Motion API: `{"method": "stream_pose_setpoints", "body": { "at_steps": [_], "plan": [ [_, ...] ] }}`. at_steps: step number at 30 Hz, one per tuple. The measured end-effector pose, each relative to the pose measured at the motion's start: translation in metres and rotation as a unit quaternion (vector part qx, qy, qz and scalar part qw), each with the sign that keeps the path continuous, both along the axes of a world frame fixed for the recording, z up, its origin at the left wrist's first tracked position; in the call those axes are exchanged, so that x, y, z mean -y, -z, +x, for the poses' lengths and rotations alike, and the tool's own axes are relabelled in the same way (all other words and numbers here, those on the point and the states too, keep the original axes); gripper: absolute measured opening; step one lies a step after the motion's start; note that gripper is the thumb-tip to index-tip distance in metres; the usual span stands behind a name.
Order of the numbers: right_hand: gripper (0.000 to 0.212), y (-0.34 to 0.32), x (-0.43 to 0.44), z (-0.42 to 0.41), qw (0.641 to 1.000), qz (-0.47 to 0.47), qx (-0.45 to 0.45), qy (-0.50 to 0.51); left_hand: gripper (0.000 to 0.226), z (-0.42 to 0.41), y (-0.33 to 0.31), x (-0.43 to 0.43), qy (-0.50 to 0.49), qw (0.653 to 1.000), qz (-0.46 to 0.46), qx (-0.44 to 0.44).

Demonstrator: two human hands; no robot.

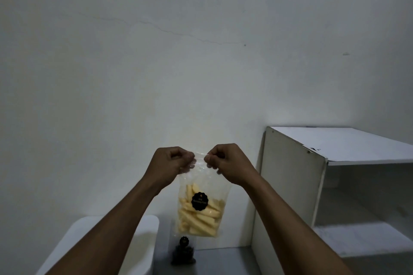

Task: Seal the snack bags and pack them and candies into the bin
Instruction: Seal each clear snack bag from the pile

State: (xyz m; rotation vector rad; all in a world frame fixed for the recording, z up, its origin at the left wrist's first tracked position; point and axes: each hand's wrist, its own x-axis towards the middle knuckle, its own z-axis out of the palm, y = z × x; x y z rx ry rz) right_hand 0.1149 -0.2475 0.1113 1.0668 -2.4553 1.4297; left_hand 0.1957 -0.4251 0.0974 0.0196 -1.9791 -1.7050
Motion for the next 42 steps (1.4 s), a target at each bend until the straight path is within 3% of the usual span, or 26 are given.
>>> {"method": "stream_pose_setpoints", "body": {
  "at_steps": [4,9,13,15,17,19,24,29,32,34,37,42],
  "plan": [
    [0.015,-0.002,-0.001,0.005,0.999,0.014,0.032,-0.042,0.01,-0.004,0.0,0.0,-0.039,0.997,-0.065,-0.014],
    [0.017,-0.004,0.006,0.004,0.999,0.043,-0.012,-0.003,0.012,-0.006,0.004,-0.005,-0.033,0.999,-0.04,-0.005],
    [0.018,-0.004,-0.005,0.005,0.995,0.009,0.077,-0.059,0.01,-0.009,0.0,0.0,-0.054,0.998,-0.03,0.015],
    [0.02,-0.003,-0.007,0.005,0.991,0.015,0.111,-0.071,0.006,-0.011,-0.001,0.003,-0.109,0.991,-0.073,0.021],
    [0.02,0.0,-0.001,0.006,0.991,0.002,0.121,-0.052,0.018,-0.013,0.002,0.001,-0.207,0.97,-0.123,0.034],
    [0.021,0.005,0.006,0.009,0.992,-0.022,0.124,-0.03,0.027,-0.012,0.004,-0.007,-0.268,0.955,-0.116,0.049],
    [0.015,0.016,0.014,0.012,0.997,-0.024,0.076,-0.002,0.037,-0.01,0.001,-0.022,-0.136,0.983,0.054,0.108],
    [0.009,0.025,0.017,0.015,1.0,0.01,0.01,0.011,0.019,-0.006,-0.006,-0.02,-0.069,0.979,0.148,0.125],
    [0.024,0.026,0.017,0.02,0.999,0.006,0.044,0.008,0.012,-0.005,-0.004,-0.017,-0.069,0.98,0.131,0.129],
    [0.035,0.024,0.016,0.021,0.992,-0.045,0.118,-0.016,0.009,-0.006,0.0,-0.015,-0.06,0.986,0.1,0.123],
    [0.021,0.017,0.012,0.021,0.97,-0.119,0.207,-0.044,0.009,-0.008,0.002,-0.015,-0.035,0.99,0.071,0.119],
    [0.017,0.016,0.011,0.023,0.964,-0.122,0.233,-0.042,0.012,-0.009,0.005,-0.016,-0.013,0.99,0.083,0.117]
  ]
}}
